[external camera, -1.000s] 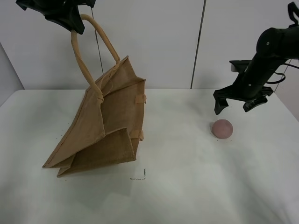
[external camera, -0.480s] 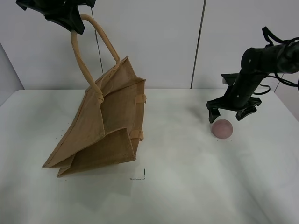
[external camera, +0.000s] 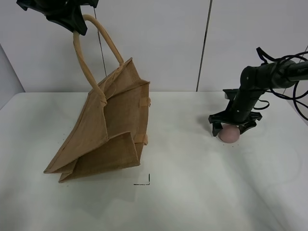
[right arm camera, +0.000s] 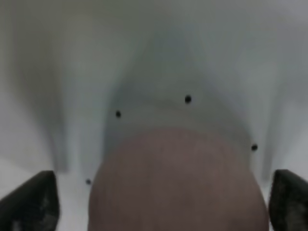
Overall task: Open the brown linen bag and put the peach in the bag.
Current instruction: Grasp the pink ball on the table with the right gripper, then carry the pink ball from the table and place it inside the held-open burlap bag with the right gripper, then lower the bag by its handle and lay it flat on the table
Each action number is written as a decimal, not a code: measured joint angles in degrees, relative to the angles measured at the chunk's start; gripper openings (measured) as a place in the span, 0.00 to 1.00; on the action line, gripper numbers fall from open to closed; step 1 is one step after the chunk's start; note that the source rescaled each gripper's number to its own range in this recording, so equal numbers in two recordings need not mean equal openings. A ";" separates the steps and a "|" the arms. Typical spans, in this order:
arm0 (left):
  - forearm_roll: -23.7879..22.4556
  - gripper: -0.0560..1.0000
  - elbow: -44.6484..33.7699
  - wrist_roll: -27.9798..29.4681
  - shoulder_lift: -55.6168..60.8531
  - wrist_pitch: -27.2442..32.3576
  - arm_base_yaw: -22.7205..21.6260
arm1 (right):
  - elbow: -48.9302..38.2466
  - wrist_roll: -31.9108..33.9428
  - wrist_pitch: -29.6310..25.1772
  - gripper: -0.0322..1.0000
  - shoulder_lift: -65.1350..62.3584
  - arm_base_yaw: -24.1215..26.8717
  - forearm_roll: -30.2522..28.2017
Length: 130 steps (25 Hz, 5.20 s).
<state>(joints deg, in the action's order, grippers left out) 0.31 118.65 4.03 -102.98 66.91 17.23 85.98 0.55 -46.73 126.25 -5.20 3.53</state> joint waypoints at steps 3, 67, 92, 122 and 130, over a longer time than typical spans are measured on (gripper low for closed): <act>0.00 0.05 0.00 0.00 0.00 0.00 0.00 | 0.00 0.21 0.01 0.45 0.00 0.00 -0.05; -0.67 0.05 0.00 0.00 1.34 0.00 0.00 | 25.13 -32.44 19.06 0.64 10.65 -31.66 34.43; -0.31 0.05 0.00 0.00 1.39 0.00 0.00 | 38.99 -6.64 -22.91 1.00 8.77 -27.57 6.61; 0.00 0.05 0.00 0.00 1.39 0.00 0.00 | 22.20 -4.35 -22.86 1.00 -3.14 3.84 1.22; 0.00 0.05 0.00 0.00 1.39 0.00 0.00 | -7.52 -5.18 -22.91 1.00 -30.46 3.84 0.41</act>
<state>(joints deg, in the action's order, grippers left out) 0.30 118.65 4.03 -101.59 66.91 17.23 78.46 -4.63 -69.64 95.80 -1.36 3.94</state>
